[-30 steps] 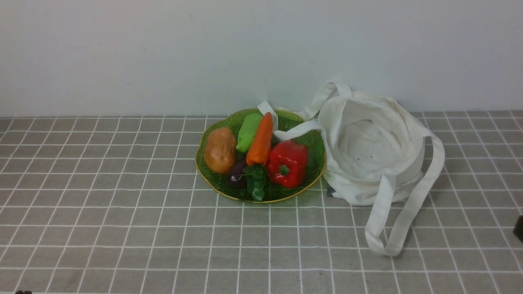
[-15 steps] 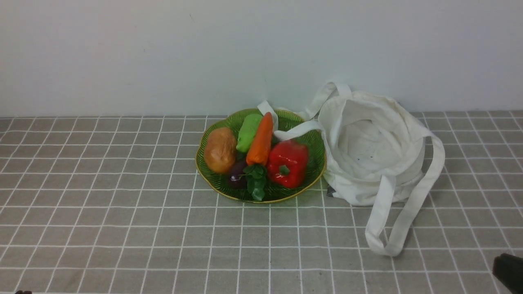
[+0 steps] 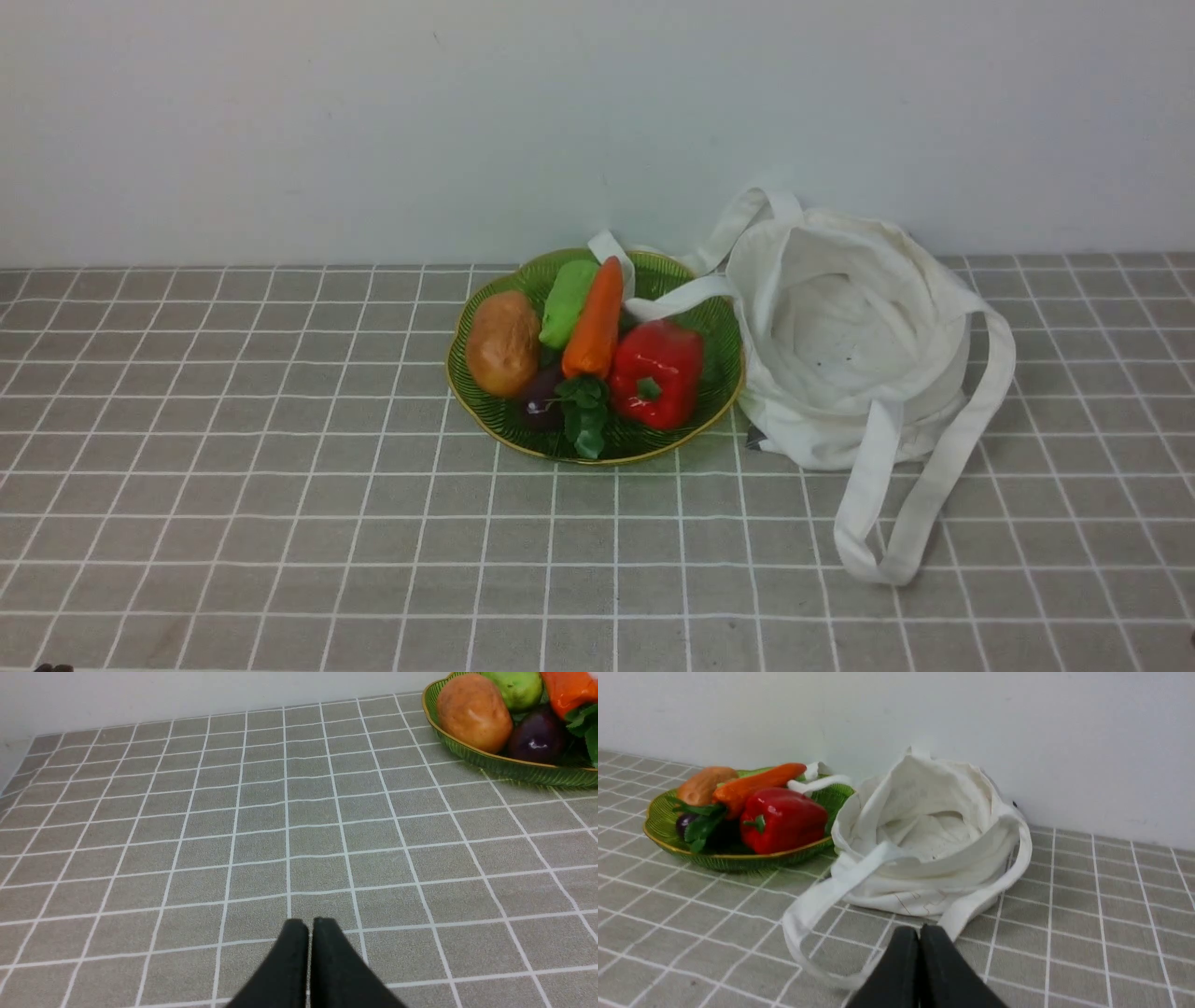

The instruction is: Take vegetables from bag on grey coffee tablecloth place on plate.

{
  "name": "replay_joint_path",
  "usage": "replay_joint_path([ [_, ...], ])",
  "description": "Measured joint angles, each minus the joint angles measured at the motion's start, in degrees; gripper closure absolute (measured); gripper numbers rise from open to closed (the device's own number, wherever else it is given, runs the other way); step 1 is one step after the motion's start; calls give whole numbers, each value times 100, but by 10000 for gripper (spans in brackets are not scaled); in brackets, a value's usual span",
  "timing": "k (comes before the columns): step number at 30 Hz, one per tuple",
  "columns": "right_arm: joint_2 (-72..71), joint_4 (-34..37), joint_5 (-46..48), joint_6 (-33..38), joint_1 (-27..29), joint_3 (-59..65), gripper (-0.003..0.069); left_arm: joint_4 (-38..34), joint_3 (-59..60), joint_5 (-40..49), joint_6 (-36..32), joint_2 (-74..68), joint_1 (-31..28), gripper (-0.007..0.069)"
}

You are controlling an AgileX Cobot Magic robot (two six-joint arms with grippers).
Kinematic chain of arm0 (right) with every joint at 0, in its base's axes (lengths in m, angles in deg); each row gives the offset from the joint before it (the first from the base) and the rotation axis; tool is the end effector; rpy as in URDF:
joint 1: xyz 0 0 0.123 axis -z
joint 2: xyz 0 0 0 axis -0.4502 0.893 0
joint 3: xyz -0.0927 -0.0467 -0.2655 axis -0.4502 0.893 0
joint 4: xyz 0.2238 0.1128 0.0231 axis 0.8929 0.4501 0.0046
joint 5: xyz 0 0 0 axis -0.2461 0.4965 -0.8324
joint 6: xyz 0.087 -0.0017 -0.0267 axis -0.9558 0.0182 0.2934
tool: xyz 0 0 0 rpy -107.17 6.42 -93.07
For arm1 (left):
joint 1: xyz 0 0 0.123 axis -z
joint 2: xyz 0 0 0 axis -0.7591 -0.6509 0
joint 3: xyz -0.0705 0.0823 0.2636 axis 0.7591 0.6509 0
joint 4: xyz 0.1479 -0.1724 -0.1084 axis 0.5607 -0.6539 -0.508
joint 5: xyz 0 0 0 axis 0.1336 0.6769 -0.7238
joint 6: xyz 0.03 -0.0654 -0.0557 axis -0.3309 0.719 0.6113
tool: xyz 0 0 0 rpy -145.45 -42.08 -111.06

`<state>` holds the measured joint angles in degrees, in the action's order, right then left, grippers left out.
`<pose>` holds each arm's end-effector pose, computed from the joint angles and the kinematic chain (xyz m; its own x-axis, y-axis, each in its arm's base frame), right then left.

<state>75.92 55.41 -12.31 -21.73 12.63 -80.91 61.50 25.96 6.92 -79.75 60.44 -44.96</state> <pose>0.0514 0.0124 0.1805 -0.2409 -0.0946 -0.9659 -0.2468 0.9685 -0.0333 0.0524 -0.0013 0.1700 -0.3038 0.0593 -0.9509 0.0614 0.9972 0.0425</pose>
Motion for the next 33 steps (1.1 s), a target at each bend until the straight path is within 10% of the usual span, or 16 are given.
replay_joint_path([
  [33, -12, -33, 41, -48, 1126, 118, 673, 0, 0, 0, 0, 0, 0, 629],
])
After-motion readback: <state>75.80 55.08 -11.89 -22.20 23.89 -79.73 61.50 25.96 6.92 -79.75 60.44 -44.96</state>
